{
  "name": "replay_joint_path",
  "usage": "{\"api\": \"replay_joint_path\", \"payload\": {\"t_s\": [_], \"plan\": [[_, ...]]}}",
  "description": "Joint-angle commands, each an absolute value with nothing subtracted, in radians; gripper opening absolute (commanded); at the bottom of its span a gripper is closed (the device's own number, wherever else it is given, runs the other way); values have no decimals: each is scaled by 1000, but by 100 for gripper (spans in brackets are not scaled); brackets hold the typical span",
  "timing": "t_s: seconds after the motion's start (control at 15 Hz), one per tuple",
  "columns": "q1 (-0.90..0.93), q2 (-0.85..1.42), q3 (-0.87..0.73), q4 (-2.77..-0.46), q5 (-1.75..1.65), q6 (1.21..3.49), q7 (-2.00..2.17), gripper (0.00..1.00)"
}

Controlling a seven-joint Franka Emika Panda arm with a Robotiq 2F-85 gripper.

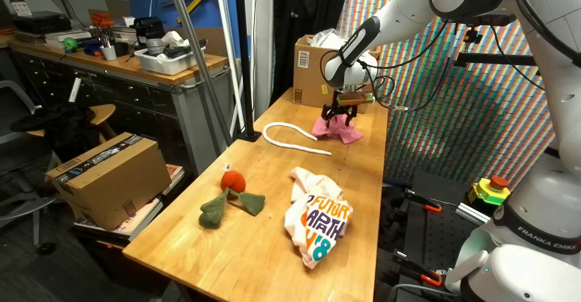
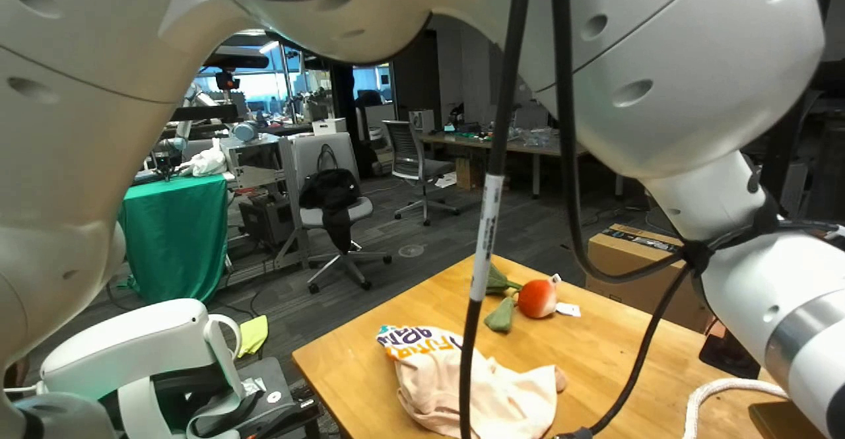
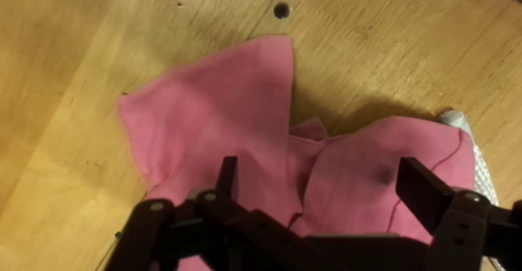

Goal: Separate the things on the heap

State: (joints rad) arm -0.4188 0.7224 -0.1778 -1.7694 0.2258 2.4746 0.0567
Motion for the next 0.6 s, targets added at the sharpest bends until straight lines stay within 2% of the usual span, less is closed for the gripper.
{"api": "replay_joint_path", "payload": {"t_s": [0.0, 0.53], "plan": [[-449, 770, -163, -1688, 255, 2439, 42, 100], [-470, 863, -151, -1587, 256, 2411, 49, 100]]}}
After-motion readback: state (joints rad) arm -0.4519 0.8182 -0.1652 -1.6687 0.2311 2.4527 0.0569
